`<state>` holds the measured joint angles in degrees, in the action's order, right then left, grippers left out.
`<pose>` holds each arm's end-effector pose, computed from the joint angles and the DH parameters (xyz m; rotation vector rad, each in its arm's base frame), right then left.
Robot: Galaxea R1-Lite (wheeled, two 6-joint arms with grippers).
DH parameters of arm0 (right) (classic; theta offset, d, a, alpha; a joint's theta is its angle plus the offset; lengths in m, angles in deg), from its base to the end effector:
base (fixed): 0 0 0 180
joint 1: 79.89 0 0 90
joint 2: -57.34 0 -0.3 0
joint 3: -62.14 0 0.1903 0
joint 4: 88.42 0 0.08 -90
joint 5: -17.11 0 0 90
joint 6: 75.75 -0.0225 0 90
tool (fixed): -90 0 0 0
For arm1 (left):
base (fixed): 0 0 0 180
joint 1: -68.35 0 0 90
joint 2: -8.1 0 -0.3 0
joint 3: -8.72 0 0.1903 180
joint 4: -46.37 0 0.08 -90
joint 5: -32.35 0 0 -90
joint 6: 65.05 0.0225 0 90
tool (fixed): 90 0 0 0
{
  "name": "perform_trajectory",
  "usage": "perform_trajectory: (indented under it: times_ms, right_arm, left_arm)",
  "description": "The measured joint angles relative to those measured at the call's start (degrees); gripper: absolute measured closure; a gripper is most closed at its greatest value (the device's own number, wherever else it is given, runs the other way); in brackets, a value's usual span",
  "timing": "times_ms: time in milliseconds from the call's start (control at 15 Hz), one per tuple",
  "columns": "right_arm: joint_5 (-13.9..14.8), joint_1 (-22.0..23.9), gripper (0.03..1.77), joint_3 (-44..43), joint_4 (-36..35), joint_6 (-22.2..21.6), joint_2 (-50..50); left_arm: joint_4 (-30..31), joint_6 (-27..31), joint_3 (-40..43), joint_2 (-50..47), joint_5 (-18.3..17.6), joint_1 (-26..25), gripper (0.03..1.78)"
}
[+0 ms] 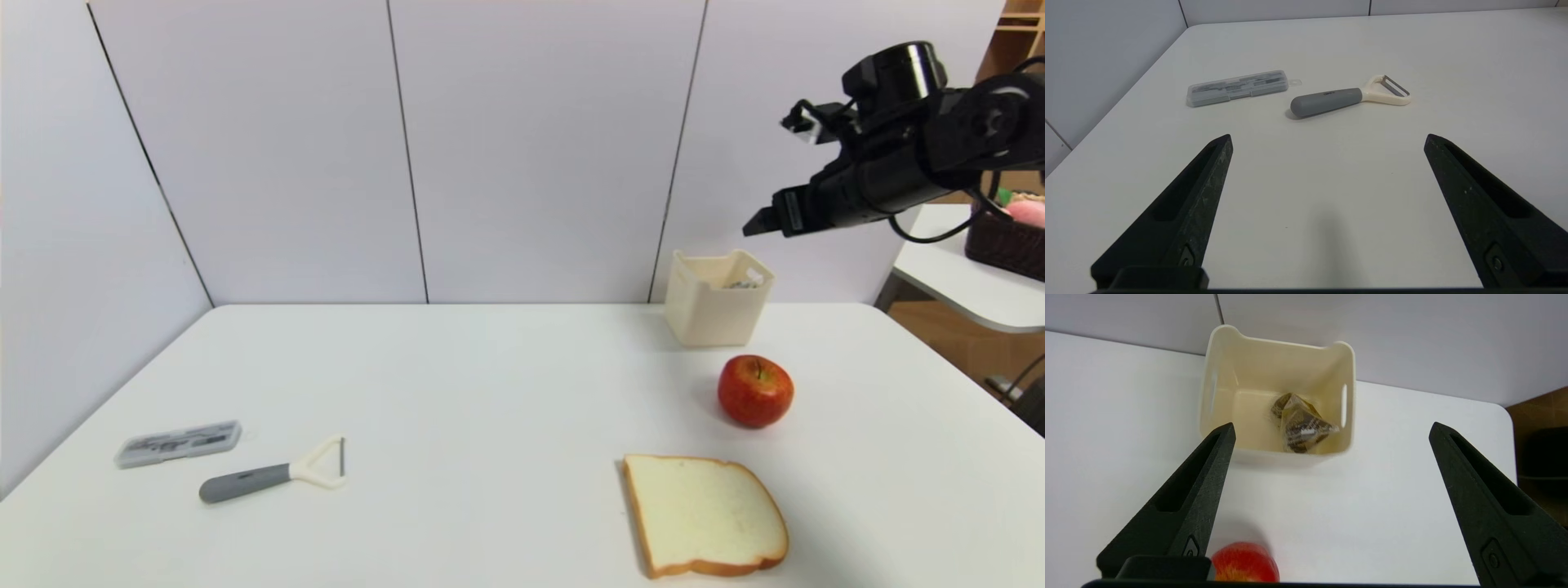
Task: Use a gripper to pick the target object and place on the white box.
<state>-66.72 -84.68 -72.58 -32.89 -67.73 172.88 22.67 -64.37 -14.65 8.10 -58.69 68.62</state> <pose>0.3904 0.0303 0.2725 -0.1959 0.6326 0.0210 -0.0228 -0.0003 0.0749 0.0118 0.0056 -0.0229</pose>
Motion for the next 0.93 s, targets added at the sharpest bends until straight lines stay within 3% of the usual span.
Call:
perform_trajectory:
  times_ms: [200,467,933]
  right_arm:
    - [-0.02,1.18,0.13,1.51,4.67,-0.12,-5.73]
    - [-0.13,3.67,0.12,6.39,5.74,-0.59,-14.41]
    - [-0.13,6.55,0.11,23.15,7.52,-1.02,-34.67]
  left_arm:
    - [-0.02,0.02,0.0,0.0,-0.01,0.0,0.12]
    - [0.0,0.0,0.0,0.0,-0.01,0.0,0.12]
    - [0.0,0.02,0.0,0.0,-0.01,0.0,0.12]
